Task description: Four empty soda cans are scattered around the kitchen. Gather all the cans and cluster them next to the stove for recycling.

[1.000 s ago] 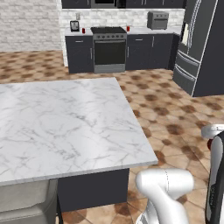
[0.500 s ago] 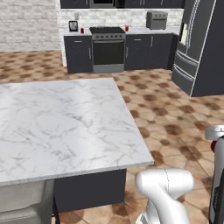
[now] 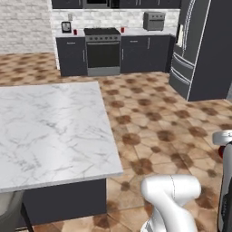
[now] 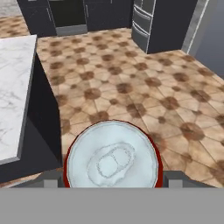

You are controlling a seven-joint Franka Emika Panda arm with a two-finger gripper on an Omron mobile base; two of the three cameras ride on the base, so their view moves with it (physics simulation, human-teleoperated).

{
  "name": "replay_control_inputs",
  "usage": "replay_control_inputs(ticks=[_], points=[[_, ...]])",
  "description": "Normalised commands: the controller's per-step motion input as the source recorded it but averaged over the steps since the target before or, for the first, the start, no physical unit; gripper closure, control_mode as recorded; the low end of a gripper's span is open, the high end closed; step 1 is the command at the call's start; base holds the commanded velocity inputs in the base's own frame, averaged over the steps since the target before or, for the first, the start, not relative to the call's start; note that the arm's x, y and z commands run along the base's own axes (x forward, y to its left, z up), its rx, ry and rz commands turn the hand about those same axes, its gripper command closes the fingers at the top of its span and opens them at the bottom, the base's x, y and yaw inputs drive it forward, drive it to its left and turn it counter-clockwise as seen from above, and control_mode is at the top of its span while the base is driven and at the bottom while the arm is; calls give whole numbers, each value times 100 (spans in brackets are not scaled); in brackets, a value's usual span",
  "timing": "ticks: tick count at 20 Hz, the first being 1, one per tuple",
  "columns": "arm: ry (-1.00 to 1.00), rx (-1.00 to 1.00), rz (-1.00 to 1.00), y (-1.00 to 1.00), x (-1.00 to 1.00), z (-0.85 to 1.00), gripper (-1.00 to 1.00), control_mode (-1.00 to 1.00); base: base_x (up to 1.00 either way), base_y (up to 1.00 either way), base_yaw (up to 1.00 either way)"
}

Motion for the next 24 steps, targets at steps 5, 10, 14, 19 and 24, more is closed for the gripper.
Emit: replay_control_inputs(ticks=[5,10,14,19,24], points=[[0,0,0,0,0,0,100,100,22,-61,0],[0,0,0,0,0,0,100,100,25,-56,0],[0,0,0,0,0,0,100,100,29,-50,0],[0,0,0,0,0,0,100,100,52,-35,0],[0,0,0,0,0,0,100,100,73,-11,0]])
